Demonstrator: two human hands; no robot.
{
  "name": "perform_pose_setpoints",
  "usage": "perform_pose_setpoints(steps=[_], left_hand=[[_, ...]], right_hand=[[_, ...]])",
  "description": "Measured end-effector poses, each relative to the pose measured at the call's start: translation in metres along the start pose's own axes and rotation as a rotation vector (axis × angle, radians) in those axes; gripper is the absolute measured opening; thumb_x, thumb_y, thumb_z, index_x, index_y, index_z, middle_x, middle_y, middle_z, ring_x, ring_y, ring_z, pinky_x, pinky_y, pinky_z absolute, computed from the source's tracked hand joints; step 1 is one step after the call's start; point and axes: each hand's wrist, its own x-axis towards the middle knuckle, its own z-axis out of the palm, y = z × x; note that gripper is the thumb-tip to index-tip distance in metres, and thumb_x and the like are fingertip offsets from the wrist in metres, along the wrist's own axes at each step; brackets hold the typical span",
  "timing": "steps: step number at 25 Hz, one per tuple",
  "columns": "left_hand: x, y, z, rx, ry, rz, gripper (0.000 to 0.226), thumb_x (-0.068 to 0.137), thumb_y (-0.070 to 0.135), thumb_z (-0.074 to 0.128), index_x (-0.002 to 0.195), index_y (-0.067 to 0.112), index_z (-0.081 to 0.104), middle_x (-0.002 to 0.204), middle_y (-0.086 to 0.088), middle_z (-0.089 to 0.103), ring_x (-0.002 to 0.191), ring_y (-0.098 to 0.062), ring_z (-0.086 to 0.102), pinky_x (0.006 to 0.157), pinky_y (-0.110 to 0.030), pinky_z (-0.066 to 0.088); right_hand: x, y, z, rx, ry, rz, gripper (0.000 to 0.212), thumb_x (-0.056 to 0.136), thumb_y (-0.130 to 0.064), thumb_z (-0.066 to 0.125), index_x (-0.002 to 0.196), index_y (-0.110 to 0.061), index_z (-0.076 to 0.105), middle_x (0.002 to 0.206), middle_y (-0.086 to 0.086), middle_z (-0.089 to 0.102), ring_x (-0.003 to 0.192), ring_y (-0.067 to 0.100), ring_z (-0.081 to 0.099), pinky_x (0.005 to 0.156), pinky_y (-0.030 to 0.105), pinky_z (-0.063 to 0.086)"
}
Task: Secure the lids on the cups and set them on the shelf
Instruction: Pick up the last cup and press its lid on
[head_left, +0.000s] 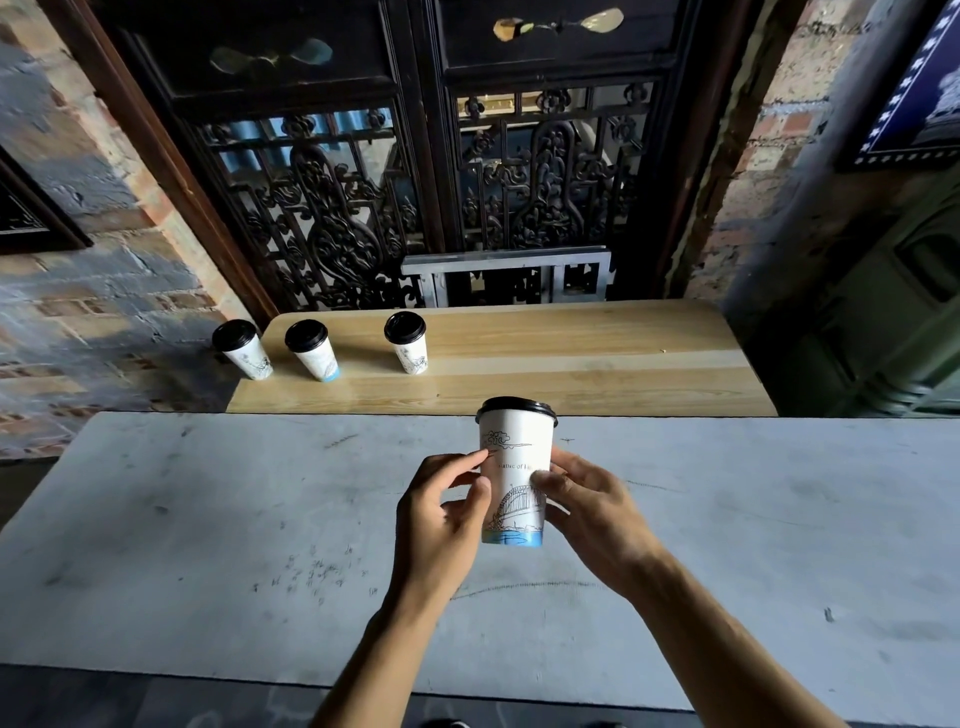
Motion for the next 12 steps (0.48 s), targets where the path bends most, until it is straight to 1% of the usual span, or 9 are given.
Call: perform_pose_setpoints(steps=[2, 4, 6, 7, 9, 11, 12], left_hand=[[-0.001, 0.003, 0.002, -0.029, -0.004, -0.013, 0.029, 0.092, 0.011, 0.073, 0.107, 0.035, 0.071, 0.114, 0.001, 0.071, 0.101, 0.001, 0.069, 0.073, -0.01, 0.055], [-0.001, 0.003, 0.003, -0.048, -0.015, -0.025, 0.027, 0.089, 0.017, 0.077, 0.109, 0.034, 0.07, 0.116, 0.0, 0.071, 0.102, -0.002, 0.07, 0.074, -0.016, 0.059], [-0.002, 0.001, 0.004, -0.04, -0.025, -0.025, 0.03, 0.09, 0.021, 0.077, 0.114, 0.035, 0.069, 0.119, 0.001, 0.071, 0.107, -0.007, 0.07, 0.077, -0.021, 0.061], [-0.002, 0.001, 0.004, -0.034, -0.027, -0.016, 0.03, 0.091, 0.021, 0.076, 0.117, 0.034, 0.069, 0.12, 0.001, 0.07, 0.108, -0.008, 0.07, 0.077, -0.019, 0.06], [-0.003, 0.0, 0.003, 0.009, -0.019, 0.038, 0.029, 0.094, 0.017, 0.071, 0.118, 0.033, 0.07, 0.12, 0.002, 0.068, 0.108, -0.009, 0.069, 0.075, -0.015, 0.057], [-0.001, -0.002, 0.001, 0.069, -0.012, 0.105, 0.031, 0.097, 0.008, 0.066, 0.118, 0.03, 0.074, 0.117, 0.003, 0.066, 0.108, -0.014, 0.067, 0.074, -0.02, 0.058], [-0.001, -0.004, 0.001, 0.096, -0.01, 0.126, 0.035, 0.097, 0.003, 0.063, 0.117, 0.028, 0.075, 0.115, 0.003, 0.064, 0.108, -0.016, 0.066, 0.074, -0.025, 0.06]], right_hand=[[-0.001, 0.0, -0.001, 0.015, -0.002, -0.002, 0.047, 0.089, -0.01, 0.068, 0.135, -0.002, 0.063, 0.131, 0.026, 0.07, 0.118, 0.037, 0.068, 0.098, 0.041, 0.056], [-0.001, 0.001, -0.002, 0.033, 0.016, 0.017, 0.047, 0.091, -0.013, 0.066, 0.137, -0.004, 0.062, 0.131, 0.028, 0.069, 0.12, 0.043, 0.066, 0.102, 0.049, 0.054], [0.0, 0.003, -0.005, 0.032, 0.043, 0.057, 0.039, 0.097, -0.015, 0.055, 0.135, -0.012, 0.064, 0.129, 0.03, 0.068, 0.112, 0.046, 0.068, 0.101, 0.057, 0.052], [0.001, 0.003, -0.007, 0.042, 0.061, 0.081, 0.038, 0.101, -0.012, 0.049, 0.134, -0.016, 0.065, 0.129, 0.031, 0.068, 0.106, 0.045, 0.069, 0.098, 0.058, 0.052], [0.002, 0.003, -0.01, 0.056, 0.091, 0.113, 0.043, 0.101, -0.004, 0.042, 0.134, -0.021, 0.064, 0.124, 0.029, 0.07, 0.099, 0.041, 0.069, 0.09, 0.054, 0.055], [0.002, 0.003, -0.011, 0.035, 0.088, 0.11, 0.045, 0.1, -0.001, 0.047, 0.136, -0.023, 0.062, 0.12, 0.019, 0.074, 0.1, 0.035, 0.069, 0.085, 0.048, 0.056], [0.003, 0.003, -0.011, 0.013, 0.078, 0.097, 0.045, 0.099, -0.001, 0.051, 0.138, -0.022, 0.06, 0.123, 0.015, 0.075, 0.104, 0.034, 0.07, 0.087, 0.048, 0.056]])
